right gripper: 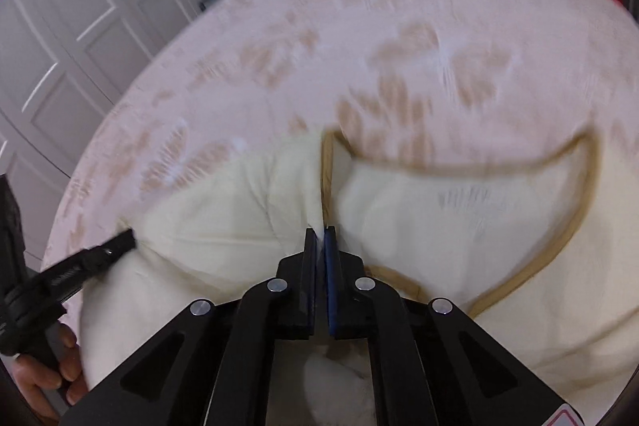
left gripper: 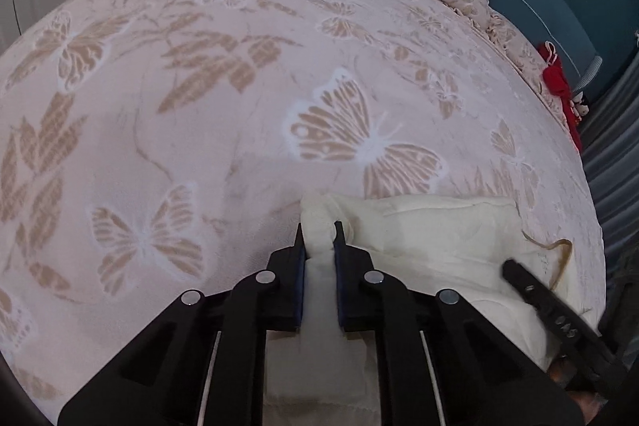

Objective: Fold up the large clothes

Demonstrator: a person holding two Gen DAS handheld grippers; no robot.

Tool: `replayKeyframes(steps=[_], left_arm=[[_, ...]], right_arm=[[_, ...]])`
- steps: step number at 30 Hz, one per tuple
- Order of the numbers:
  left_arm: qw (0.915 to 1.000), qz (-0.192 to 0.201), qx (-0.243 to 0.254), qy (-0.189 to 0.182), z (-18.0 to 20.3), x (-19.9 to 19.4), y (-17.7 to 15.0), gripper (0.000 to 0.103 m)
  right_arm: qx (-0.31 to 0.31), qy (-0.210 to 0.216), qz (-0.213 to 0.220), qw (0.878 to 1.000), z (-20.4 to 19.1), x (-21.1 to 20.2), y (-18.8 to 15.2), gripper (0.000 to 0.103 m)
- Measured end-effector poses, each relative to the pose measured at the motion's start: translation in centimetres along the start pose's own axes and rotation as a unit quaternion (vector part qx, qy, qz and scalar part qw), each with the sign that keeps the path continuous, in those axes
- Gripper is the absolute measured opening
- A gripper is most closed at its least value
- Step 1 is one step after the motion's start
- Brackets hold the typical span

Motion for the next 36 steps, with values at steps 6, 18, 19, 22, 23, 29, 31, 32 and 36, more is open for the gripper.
replayKeyframes(steps=[6, 18, 19, 22, 23, 29, 31, 32, 36], left_arm=[[0.9973, 0.023, 0.063, 0.029, 2.0, -1.0, -0.1, 0.013], [0.9964, 0.042, 0.073, 0.008, 3.8, -3.7, 0.2, 0.028], [0.9953, 0.056, 0.079, 0.001, 4.2, -4.8, 0.3, 0.028], [0.9918, 0.044, 0.118, 0.02, 5.0, -4.0, -0.9, 0.027], [0.9918, 0.024, 0.122, 0.03, 4.7, -2.8, -1.6, 0.027], [0.984, 0.033, 0.159, 0.074, 5.2, -2.9, -2.4, 0.027], [0.9853, 0.055, 0.155, 0.047, 6.4, -5.5, -1.6, 0.027], [0.9852, 0.063, 0.156, 0.032, 7.4, -6.7, -1.3, 0.027], [0.982, 0.073, 0.173, -0.017, 12.7, -9.6, -1.0, 0.034]], right_arm=[[0.005, 0.003, 0.011, 1.0, -0.2, -1.5, 0.5, 0.012], [-0.058, -0.031, 0.025, 0.998, 2.9, -7.3, -5.7, 0.0], [-0.043, -0.026, 0.028, 0.998, 3.5, -7.4, -5.8, 0.0], [-0.03, -0.021, 0.038, 0.999, 4.0, -7.1, -6.4, 0.0], [-0.037, -0.03, 0.042, 0.998, 3.8, -7.1, -6.5, 0.0], [0.047, -0.012, 0.044, 0.998, 5.7, -11.2, -4.9, 0.002], [0.082, -0.024, 0.1, 0.991, 8.5, -15.8, -3.1, 0.01], [0.093, -0.042, 0.115, 0.988, 10.4, -17.4, -2.6, 0.01], [0.124, -0.134, 0.084, 0.98, 17.5, -20.0, -5.3, 0.013]])
Point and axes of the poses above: each gripper's, at about its wrist camera, not at the fingertips, and x roughly the way its jaws point, z to its right, y to its top, the point moved 7 cm from there along x, roughly the way its jaws point, and after that the axes turned 5 degrees about z, right-handed, at the moved point
